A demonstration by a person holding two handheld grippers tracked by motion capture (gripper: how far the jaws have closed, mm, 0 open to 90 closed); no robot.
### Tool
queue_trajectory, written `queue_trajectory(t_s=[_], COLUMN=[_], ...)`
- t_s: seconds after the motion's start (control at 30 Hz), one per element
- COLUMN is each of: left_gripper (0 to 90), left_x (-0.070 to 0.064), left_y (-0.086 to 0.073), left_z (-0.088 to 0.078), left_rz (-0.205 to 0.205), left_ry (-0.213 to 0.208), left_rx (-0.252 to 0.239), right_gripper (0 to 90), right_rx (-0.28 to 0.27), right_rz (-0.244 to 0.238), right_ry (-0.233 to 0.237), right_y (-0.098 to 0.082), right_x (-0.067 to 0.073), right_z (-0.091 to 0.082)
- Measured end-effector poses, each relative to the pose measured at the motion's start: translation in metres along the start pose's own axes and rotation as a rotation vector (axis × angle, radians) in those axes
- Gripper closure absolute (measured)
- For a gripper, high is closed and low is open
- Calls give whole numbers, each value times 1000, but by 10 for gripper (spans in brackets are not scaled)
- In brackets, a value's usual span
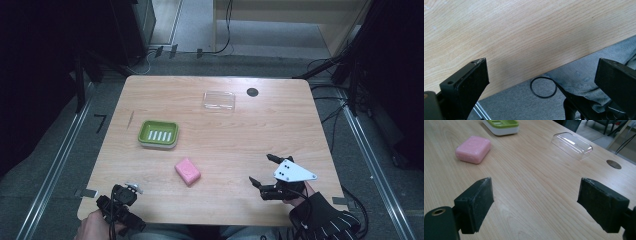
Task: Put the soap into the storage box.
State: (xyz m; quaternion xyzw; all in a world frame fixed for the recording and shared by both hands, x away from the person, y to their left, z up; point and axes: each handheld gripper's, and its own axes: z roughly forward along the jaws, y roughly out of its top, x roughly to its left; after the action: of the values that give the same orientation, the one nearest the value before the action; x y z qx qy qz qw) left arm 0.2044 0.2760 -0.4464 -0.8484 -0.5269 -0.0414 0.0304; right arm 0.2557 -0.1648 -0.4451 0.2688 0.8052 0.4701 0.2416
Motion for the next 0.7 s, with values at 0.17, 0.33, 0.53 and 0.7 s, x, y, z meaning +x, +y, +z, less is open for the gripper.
queue_trajectory(t_s=[0.17, 0.33, 0.53, 0.7], left_gripper=[0, 0, 0, 0], left_x=[1, 1, 1, 3], left_y=[4, 7, 10, 13], left_z=[-1, -2, -4, -5], left_rz=[12, 22, 34, 41], left_ry=[-8, -10, -18, -23], left_rx=[8, 27, 30, 25], right_gripper=[138, 138, 138, 138], right_rx=[2, -1, -1, 4], right_rz=[0, 1, 1, 0], right_ry=[2, -3, -3, 0], right_y=[0, 0, 0, 0], right_x=[0, 0, 0, 0], right_z=[0, 0, 0, 0])
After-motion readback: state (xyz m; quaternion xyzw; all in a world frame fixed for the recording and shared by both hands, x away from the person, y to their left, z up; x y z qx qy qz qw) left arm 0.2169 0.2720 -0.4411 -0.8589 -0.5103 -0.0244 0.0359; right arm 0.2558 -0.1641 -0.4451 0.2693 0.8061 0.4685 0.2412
